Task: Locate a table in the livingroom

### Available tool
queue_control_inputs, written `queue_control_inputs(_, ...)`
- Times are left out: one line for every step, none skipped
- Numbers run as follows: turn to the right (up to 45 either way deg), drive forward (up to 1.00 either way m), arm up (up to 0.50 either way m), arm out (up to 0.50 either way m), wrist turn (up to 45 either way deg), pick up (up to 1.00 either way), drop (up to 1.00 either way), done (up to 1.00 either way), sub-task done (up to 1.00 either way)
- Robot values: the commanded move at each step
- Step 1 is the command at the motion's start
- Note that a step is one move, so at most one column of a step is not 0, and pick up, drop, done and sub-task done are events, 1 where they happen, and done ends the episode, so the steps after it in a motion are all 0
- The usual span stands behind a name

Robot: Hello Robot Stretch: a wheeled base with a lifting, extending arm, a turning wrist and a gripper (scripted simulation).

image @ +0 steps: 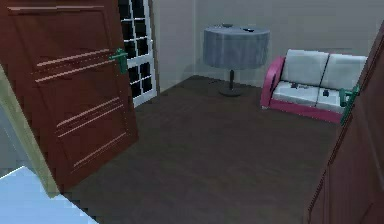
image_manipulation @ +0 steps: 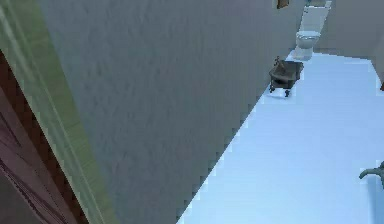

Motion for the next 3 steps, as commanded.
queue_control_inputs(6.0, 0.0, 0.0, 0.0, 0.0, 0.0, 0.0, 0.0, 0.0)
queue_control_inputs(0.0, 1.0, 0.0, 0.0, 0.0, 0.0, 0.0, 0.0, 0.0)
queue_control_inputs(27.0, 0.0, 0.0, 0.0, 0.0, 0.0, 0.0, 0.0, 0.0)
